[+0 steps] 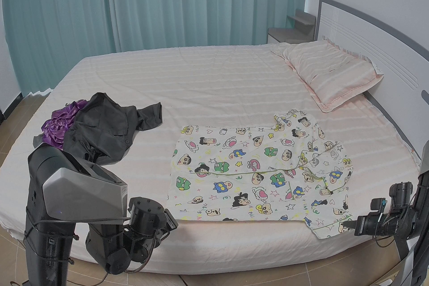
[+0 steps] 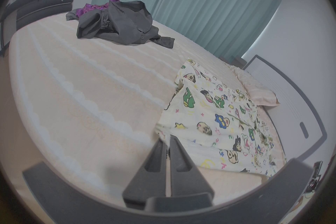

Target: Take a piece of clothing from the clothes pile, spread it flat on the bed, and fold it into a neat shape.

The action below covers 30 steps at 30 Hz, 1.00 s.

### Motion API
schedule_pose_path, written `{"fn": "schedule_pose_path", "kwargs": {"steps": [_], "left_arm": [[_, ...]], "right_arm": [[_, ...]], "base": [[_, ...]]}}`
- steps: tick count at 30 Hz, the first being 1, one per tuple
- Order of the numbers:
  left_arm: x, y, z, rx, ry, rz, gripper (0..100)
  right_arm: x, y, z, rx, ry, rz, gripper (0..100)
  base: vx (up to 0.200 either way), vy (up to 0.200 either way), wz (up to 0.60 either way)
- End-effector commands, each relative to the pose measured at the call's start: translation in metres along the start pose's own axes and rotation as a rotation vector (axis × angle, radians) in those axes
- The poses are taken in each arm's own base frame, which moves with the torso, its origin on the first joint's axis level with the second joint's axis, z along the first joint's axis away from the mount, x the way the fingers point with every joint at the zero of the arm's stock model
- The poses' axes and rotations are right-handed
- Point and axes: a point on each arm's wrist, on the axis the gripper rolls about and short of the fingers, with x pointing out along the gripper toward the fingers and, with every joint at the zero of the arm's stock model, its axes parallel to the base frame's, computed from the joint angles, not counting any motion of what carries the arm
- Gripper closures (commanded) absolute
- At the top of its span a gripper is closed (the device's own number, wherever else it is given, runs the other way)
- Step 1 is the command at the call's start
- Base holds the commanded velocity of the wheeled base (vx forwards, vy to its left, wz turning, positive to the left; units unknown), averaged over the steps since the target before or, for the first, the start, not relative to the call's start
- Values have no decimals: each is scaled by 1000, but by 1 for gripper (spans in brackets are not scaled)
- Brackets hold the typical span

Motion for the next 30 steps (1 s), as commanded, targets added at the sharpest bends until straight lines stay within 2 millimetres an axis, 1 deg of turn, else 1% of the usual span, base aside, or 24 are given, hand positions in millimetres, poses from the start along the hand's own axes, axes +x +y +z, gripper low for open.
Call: {"fn": "schedule_pose_path", "kwargs": {"steps": [1, 4, 5, 9, 13, 20, 30], "left_arm": [[-10, 3, -5, 35, 25, 9, 100], [-13, 4, -7, 48, 36, 10, 100], [-17, 5, -10, 61, 48, 13, 100], [-23, 5, -11, 80, 56, 9, 100], [-28, 5, -15, 97, 72, 5, 100], [-34, 8, -19, 116, 92, 10, 100], [-53, 14, -24, 149, 135, 16, 100]], "right_arm": [[-9, -1, -4, -10, 4, -13, 100], [-11, -5, -5, -16, 2, -29, 100], [-13, -11, -5, -11, -1, -46, 100], [-19, -16, -9, -14, 21, -46, 100], [-29, -21, -16, -53, 59, -44, 100], [-38, -21, -19, -68, 73, -26, 100], [-50, -14, -23, -88, 110, -17, 100]], "base": [[0, 0, 0], [0, 0, 0], [0, 0, 0], [0, 0, 0], [0, 0, 0], [0, 0, 0], [0, 0, 0]]}}
